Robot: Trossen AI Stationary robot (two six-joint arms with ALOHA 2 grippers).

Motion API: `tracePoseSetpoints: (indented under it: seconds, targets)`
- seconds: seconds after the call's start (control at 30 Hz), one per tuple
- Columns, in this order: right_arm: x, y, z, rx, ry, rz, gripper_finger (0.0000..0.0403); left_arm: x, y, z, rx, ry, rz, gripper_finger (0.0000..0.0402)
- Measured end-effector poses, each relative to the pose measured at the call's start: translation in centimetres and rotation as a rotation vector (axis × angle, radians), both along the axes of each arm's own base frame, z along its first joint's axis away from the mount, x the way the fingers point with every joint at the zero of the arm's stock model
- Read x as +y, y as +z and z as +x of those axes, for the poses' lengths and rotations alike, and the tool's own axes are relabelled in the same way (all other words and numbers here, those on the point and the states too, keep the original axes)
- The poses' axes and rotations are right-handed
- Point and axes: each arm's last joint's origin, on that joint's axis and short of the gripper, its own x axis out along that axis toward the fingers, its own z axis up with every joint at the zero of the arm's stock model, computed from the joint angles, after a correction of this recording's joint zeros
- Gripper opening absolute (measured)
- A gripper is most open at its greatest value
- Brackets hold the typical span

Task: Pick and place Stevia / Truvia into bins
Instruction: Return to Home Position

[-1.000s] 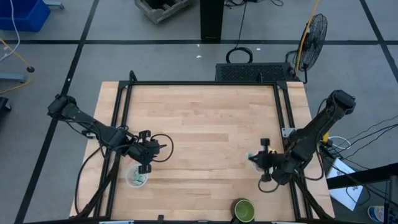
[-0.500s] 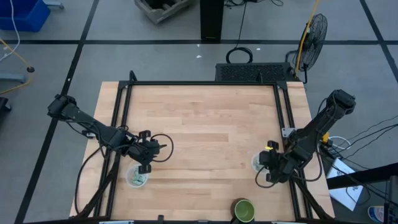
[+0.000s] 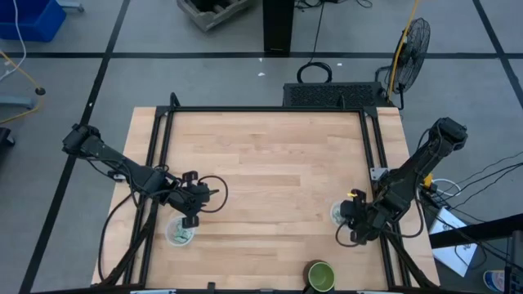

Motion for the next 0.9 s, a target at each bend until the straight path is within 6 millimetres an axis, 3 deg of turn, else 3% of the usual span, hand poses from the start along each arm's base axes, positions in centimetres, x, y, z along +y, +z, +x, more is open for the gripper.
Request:
tracePoseSetpoints:
  seconds: [0.13, 0.27, 0.4, 0.5, 0.67, 0.9]
  targets:
    - [0.4, 0.1, 0.1, 0.029, 0.026, 0.076, 0.0116, 0.0, 0.0, 0.0, -0.007, 0.030, 0.001, 0.0085]
    - [-0.1, 0.8, 0.7, -0.112, 0.014, 0.018, 0.0116, 1.0, 0.4, -0.1, -0.037, 0.083, 0.065, 0.0085]
    - [-1.7, 2.8, 0.7, -0.237, 0.019, 0.015, 0.0116, 3.0, 1.9, -1.5, -0.047, 0.267, -0.012, 0.0085]
    - [-3.3, 5.1, 0.2, -0.404, 0.022, 0.012, 0.0116, 4.4, 4.0, -3.2, -0.117, 0.350, -0.066, 0.0085]
    - [-6.0, 7.8, -1.7, -0.612, 0.031, 0.032, 0.0116, 6.1, 7.2, -6.8, -0.314, 0.329, -0.116, 0.0085]
    - [-8.3, 9.2, -4.2, -0.832, 0.072, 0.036, 0.0116, 8.1, 9.3, -12.3, -0.579, 0.273, -0.072, 0.0085]
